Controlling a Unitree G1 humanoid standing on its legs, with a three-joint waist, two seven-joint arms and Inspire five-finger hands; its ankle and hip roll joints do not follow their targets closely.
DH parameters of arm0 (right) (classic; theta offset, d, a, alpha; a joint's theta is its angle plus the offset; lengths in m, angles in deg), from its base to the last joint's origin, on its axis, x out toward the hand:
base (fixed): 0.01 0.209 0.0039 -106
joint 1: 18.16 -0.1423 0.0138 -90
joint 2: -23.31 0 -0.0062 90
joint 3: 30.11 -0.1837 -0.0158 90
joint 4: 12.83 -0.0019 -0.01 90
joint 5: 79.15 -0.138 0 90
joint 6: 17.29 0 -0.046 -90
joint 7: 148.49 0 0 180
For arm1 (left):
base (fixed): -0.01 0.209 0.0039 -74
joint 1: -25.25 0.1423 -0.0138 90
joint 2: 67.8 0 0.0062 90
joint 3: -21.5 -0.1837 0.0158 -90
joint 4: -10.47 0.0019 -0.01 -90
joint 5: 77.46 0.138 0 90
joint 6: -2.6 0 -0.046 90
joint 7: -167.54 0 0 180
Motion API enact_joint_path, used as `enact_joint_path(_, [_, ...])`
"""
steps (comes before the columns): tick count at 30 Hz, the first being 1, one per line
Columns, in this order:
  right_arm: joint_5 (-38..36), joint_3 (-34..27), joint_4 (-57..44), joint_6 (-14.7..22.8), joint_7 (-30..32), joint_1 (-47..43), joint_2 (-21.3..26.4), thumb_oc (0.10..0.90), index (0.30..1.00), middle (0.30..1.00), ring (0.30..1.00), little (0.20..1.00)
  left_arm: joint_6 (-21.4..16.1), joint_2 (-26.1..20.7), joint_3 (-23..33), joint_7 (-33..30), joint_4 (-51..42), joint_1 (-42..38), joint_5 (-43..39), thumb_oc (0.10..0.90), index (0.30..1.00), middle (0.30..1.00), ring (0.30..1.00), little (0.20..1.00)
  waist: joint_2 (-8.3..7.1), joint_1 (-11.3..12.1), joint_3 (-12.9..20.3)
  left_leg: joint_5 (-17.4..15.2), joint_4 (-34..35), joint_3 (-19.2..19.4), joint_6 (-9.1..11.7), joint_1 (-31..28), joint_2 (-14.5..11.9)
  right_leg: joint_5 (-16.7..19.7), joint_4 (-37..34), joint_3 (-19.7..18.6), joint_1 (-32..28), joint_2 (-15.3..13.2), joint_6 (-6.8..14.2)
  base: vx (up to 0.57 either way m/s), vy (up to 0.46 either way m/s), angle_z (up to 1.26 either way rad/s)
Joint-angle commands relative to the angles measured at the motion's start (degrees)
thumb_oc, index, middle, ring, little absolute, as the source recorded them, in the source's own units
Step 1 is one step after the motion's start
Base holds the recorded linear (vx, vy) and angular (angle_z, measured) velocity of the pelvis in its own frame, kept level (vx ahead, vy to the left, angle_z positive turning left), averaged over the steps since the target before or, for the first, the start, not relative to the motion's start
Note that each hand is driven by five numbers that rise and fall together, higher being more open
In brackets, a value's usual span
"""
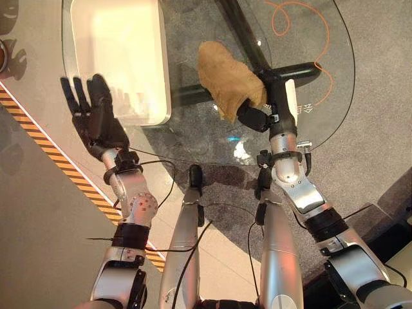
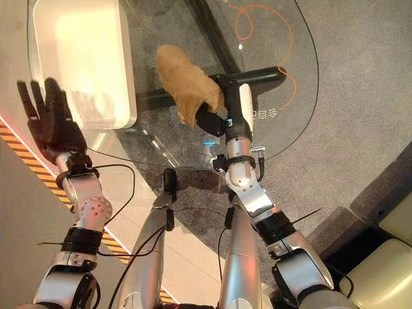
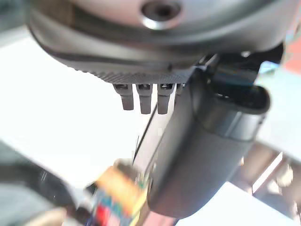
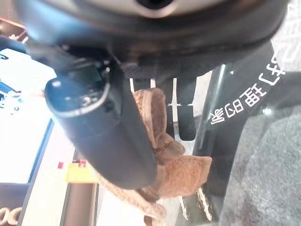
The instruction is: Wipe the table with a cloth and put it in the basket.
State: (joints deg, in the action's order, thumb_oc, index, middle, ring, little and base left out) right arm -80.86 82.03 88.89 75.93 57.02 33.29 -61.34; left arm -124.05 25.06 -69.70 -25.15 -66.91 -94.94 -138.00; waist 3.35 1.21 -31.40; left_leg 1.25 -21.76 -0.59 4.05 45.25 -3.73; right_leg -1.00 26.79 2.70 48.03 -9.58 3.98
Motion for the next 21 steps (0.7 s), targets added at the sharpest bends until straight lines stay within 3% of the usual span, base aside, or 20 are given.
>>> enact_joint_path(1, [3.0,-4.3,-16.7,11.8,-1.8,-2.6,-3.6,0.1,0.3,0.3,0.3,0.2,-1.7,-2.9,2.3,4.3,-8.7,-1.4,5.0,0.8,0.9,0.9,0.9,0.9,-0.48,0.8,1.6,-1.4,-1.5,0.0,-4.6,0.1,4.9,-1.0,-0.7,2.5,-1.7,5.0,-2.9,0.0,0.0,0.0])
enact_joint_path(7, [1.6,-4.9,-17.8,13.4,-4.2,-2.8,-3.8,0.1,0.3,0.3,0.3,0.2,3.2,-2.2,-0.4,6.6,-12.8,-3.0,4.1,0.8,0.9,0.9,0.9,0.9,-0.85,0.3,1.6,-1.3,-1.3,0.1,-4.8,-0.2,5.0,-0.6,-1.0,2.5,-2.0,5.1,-2.7,0.0,0.0,0.0])
enact_joint_path(10, [0.7,-5.0,-19.3,14.4,-5.5,-2.6,-4.3,0.1,0.3,0.3,0.3,0.2,8.5,-1.7,-2.4,8.7,-14.4,-3.5,0.1,0.8,0.9,0.9,0.9,0.9,-1.0,-0.2,1.6,-1.3,-1.3,0.1,-4.8,-0.4,5.0,-0.3,-1.0,2.2,-2.1,5.2,-2.4,0.0,0.0,0.0])
enact_joint_path(14, [0.1,-5.0,-19.9,15.0,-6.1,-2.7,-4.4,0.1,0.3,0.3,0.3,0.2,10.1,-1.5,-3.6,9.2,-14.9,-4.0,-0.5,0.8,0.9,0.9,0.9,0.9,-1.06,-0.5,1.6,-1.3,-1.2,0.2,-4.8,-0.6,5.1,-0.1,-1.2,2.1,-2.1,5.2,-2.3,0.0,0.0,0.0])
enact_joint_path(18, [-1.1,-4.9,-21.2,16.5,-7.0,-3.1,-4.3,0.1,0.3,0.3,0.3,0.2,15.7,-0.9,-6.3,9.6,-15.4,-4.9,-3.5,0.8,0.9,0.9,0.9,0.9,-1.28,-0.9,1.6,-1.2,-1.1,0.3,-4.8,-0.6,5.1,0.3,-1.6,1.9,-2.3,5.1,-2.0,0.0,0.0,0.0])
enact_joint_path(21, [-1.4,-4.6,-21.8,17.0,-7.1,-3.2,-4.5,0.1,0.3,0.3,0.3,0.2,17.5,-0.7,-7.3,9.2,-15.3,-5.1,-4.9,0.8,0.9,0.9,0.9,0.9,-1.43,-1.1,1.6,-1.2,-1.0,0.4,-4.8,-0.7,5.1,0.4,-1.8,1.9,-2.4,5.1,-1.9,0.0,0.0,0.0])
